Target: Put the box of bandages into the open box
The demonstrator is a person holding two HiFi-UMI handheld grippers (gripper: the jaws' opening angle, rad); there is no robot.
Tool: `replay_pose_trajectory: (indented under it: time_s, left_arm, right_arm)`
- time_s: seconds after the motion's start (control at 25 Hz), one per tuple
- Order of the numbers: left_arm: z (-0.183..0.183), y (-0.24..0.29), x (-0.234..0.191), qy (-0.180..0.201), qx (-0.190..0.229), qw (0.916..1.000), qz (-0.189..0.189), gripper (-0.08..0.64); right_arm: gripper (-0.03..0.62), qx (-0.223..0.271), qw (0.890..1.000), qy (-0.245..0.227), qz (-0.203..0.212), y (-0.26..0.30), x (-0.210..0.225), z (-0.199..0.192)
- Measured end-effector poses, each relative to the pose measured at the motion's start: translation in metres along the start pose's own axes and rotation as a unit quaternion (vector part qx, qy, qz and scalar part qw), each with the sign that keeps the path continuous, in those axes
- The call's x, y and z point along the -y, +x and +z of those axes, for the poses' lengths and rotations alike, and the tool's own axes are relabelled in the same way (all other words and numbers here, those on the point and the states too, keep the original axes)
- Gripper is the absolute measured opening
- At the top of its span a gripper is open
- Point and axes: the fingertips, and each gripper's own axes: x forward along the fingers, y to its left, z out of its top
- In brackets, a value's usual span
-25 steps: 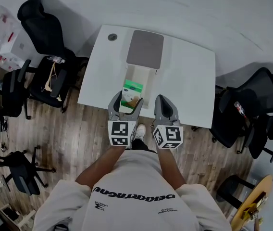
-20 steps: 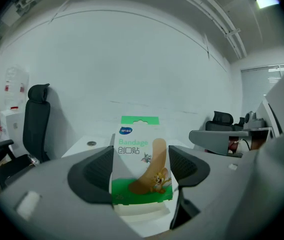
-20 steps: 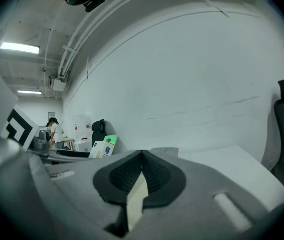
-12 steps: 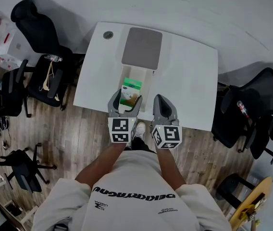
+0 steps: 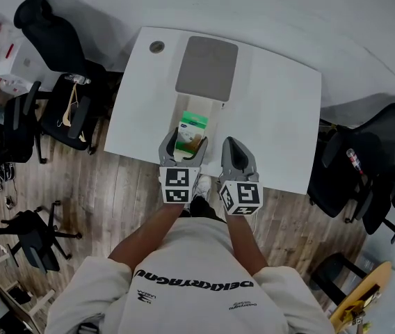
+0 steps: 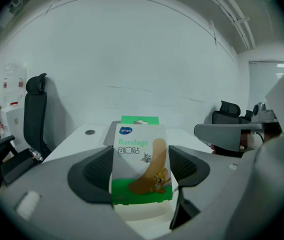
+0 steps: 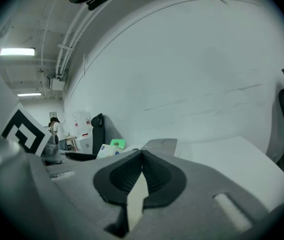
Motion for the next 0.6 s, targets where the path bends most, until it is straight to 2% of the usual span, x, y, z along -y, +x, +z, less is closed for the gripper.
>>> replay_pose_trajectory:
  time_s: [0.16, 0.6]
  left_arm:
    - [-0.009, 0.013, 0.002, -0.015, -0.014, 0.9998, -0.003, 0.360]
    - [-0.028, 0.037, -0.006, -0.002, -0.048, 0.9987, 0.020, 0.359]
  right_arm:
    - [-0.002, -0.005, 1.000, -0.001, 0.001, 0.004, 0.004, -0.002]
    - [-0.002, -0.016, 1.000, 0.011, 0.003, 0.012, 0.014, -0.011]
